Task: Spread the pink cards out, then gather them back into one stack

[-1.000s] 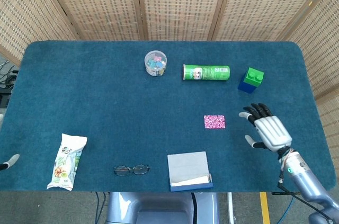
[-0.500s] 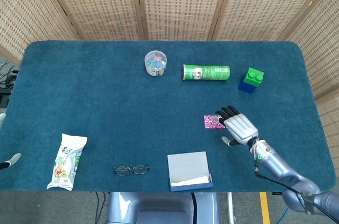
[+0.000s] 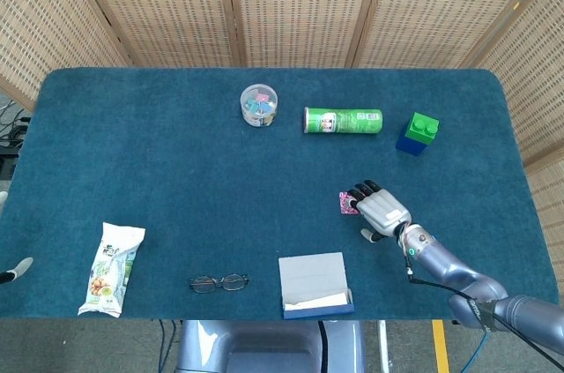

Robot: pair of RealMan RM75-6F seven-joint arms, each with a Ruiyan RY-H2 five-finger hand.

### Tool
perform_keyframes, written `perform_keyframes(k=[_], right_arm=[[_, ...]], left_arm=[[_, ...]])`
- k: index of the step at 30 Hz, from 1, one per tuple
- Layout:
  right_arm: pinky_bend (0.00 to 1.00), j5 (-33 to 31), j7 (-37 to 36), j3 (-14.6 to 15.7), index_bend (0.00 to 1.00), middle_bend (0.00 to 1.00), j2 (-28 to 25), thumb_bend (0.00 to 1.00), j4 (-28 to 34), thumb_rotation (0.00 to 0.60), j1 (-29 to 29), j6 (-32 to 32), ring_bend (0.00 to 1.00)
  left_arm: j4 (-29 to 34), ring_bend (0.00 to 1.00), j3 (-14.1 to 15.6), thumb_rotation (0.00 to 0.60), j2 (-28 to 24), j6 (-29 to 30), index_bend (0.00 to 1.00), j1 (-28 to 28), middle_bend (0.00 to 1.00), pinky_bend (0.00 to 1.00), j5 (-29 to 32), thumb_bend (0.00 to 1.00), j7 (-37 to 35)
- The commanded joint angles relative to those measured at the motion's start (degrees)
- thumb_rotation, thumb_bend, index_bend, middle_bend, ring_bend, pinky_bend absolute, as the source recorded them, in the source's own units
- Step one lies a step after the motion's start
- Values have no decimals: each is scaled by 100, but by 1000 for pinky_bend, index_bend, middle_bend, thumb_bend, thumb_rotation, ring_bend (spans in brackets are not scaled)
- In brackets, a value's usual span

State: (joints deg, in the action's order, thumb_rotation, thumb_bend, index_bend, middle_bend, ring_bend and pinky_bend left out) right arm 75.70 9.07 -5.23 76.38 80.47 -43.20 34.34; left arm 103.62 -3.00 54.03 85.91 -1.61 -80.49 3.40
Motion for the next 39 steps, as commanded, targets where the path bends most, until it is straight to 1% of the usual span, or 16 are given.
perform_keyframes(k=[1,16,25,39], right_arm=[[0,-62,25,37,211,113,12,459,-38,600,-37,-45,0],[0,-208,131,281,211,113,74,466,-322,600,-164,-224,0],[0,-217,218,505,211,113,-69,466,-361,600,-87,-181,0],[0,-373,124,679,211,113,-293,466,-522,600,109,-81,0]], left_arm=[[-7,0,-1,600,7,-10,0,-7,0,0,1,57,-1],[12,0,-4,600,10,12,0,1,0,0,5,57,26],[71,0,-4,600,-9,70,0,16,0,0,-45,57,68],[175,0,-12,600,-46,131,0,28,0,0,-71,57,179]])
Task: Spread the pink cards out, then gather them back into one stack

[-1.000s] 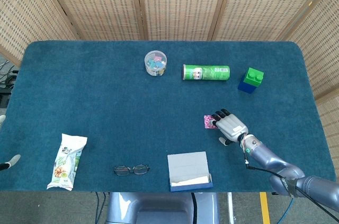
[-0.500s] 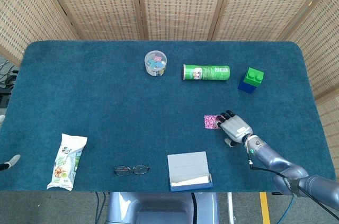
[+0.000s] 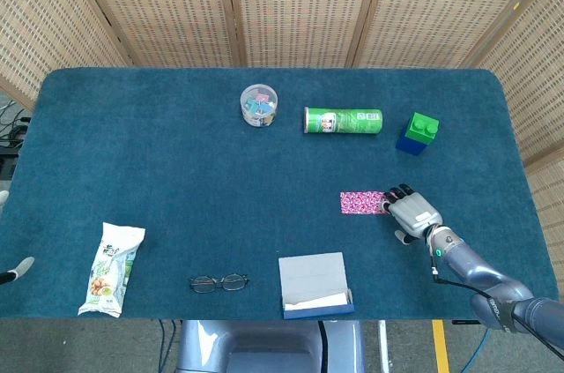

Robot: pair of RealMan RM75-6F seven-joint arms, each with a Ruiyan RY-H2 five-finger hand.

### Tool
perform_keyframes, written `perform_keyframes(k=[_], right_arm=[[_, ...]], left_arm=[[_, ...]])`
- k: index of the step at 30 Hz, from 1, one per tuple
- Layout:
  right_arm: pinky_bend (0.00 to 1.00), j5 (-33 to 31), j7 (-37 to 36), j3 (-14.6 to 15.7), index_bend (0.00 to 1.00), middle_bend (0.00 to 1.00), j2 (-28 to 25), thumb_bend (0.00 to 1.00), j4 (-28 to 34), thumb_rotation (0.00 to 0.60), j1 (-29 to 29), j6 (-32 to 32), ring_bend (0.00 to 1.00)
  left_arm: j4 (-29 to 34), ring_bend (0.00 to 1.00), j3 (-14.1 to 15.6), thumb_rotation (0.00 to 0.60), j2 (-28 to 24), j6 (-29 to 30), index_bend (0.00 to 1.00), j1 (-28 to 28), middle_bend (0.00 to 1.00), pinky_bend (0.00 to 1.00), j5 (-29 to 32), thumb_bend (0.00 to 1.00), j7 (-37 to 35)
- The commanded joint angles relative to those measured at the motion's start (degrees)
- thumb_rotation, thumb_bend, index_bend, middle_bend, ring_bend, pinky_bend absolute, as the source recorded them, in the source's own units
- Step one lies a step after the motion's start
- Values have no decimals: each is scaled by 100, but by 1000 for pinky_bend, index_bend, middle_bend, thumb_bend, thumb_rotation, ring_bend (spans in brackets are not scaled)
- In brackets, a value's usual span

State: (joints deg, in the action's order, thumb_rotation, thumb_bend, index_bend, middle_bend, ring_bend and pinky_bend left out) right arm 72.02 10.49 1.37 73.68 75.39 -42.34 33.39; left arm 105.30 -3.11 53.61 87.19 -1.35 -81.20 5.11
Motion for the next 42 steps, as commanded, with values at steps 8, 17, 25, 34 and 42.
perform_keyframes(k=[8,17,25,34,42], right_arm=[[0,-28,-81,84,211,113,-119,466,-63,600,122,52,0],[0,-18,-133,89,211,113,-241,466,-67,600,195,138,0],[0,42,-131,-16,211,113,-401,466,234,600,169,290,0],[0,-88,18,-189,211,113,-348,466,457,600,-73,144,0],[0,-257,202,-194,211,113,-95,466,326,600,-235,-57,0]], left_arm=[[49,0,1,600,-12,19,0,0,0,0,-31,57,41],[68,0,8,600,-21,54,0,19,0,0,-50,58,56],[66,0,13,600,-14,56,0,19,0,0,-72,57,51],[10,0,27,600,-5,37,0,25,0,0,-73,58,-22],[-106,0,49,600,-15,48,0,79,0,0,-22,58,-153]])
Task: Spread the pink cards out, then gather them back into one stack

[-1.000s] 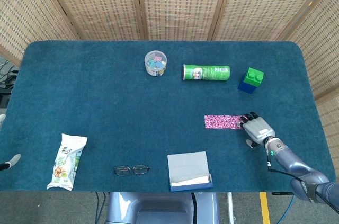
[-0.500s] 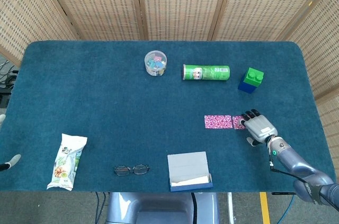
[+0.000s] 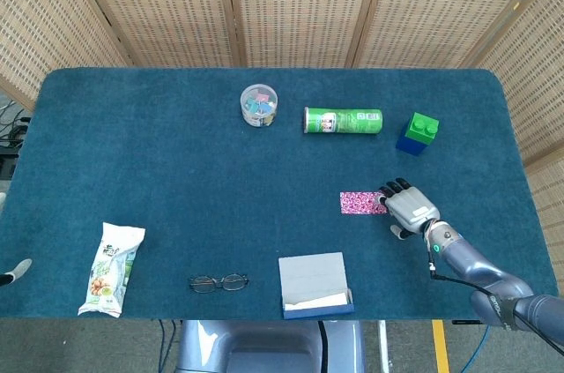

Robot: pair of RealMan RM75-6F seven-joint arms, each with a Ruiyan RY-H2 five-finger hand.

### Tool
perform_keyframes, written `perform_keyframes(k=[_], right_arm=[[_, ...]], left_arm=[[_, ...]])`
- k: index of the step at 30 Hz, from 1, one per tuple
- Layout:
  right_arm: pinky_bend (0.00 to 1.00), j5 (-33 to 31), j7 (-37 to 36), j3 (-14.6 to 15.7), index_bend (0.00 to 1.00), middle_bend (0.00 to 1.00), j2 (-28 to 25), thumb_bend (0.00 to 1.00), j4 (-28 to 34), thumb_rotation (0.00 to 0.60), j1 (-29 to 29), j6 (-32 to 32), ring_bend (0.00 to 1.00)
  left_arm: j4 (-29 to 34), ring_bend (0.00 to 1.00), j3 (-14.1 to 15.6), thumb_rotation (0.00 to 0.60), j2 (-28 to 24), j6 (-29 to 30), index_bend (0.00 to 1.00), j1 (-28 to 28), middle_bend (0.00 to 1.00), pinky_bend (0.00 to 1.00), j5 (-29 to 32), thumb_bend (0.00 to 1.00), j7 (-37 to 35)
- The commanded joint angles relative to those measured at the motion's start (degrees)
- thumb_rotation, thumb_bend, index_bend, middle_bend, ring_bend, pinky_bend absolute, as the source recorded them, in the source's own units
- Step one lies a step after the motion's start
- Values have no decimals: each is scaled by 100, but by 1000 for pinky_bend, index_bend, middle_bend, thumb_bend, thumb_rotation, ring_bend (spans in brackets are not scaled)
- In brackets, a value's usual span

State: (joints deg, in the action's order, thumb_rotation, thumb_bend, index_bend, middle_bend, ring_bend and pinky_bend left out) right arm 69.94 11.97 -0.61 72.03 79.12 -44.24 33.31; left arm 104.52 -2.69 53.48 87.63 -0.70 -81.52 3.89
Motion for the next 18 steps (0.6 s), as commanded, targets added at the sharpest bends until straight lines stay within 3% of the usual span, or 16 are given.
perform_keyframes(k=[1,18], right_arm=[[0,-64,71,5,211,113,91,466,-60,600,-57,-61,0],[0,-81,326,181,211,115,188,466,9,600,-79,14,0]], left_arm=[[-39,0,9,600,-1,4,0,18,0,0,11,58,-42],[-133,0,9,600,21,-2,0,38,0,0,14,58,-135]])
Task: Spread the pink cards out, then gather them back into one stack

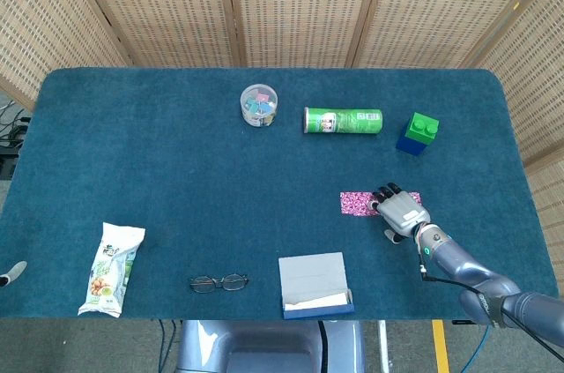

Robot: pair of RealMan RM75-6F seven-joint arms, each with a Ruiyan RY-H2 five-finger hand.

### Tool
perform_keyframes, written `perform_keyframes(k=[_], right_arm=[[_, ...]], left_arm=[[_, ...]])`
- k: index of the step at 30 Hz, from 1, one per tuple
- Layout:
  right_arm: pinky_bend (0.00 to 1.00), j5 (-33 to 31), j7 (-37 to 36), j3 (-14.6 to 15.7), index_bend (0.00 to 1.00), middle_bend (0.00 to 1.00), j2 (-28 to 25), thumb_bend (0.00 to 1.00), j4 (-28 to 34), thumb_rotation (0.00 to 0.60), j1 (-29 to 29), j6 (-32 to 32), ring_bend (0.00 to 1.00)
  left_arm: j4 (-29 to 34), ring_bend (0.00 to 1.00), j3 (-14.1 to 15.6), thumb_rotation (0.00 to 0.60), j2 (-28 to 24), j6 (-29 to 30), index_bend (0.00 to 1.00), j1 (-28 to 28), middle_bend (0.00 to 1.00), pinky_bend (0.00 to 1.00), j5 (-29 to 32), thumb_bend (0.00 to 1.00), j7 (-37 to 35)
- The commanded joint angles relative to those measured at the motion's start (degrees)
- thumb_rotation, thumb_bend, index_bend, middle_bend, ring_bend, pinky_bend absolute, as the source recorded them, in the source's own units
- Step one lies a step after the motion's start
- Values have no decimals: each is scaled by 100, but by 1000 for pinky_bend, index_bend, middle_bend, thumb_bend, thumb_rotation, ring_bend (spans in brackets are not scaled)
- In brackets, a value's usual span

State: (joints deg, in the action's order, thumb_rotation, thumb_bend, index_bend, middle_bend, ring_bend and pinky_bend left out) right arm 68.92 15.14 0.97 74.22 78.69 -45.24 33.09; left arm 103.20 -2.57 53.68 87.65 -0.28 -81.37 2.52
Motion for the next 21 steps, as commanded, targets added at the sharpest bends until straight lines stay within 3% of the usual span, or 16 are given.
perform_keyframes(k=[1,21], right_arm=[[0,31,10,34,211,115,-52,466,90,600,32,57,0],[0,252,136,346,211,118,-387,466,816,600,336,433,0]], left_arm=[[-1,0,-4,600,0,-8,0,-6,0,0,-2,58,4],[-41,0,5,600,20,-17,0,-9,0,0,-46,57,-17]])
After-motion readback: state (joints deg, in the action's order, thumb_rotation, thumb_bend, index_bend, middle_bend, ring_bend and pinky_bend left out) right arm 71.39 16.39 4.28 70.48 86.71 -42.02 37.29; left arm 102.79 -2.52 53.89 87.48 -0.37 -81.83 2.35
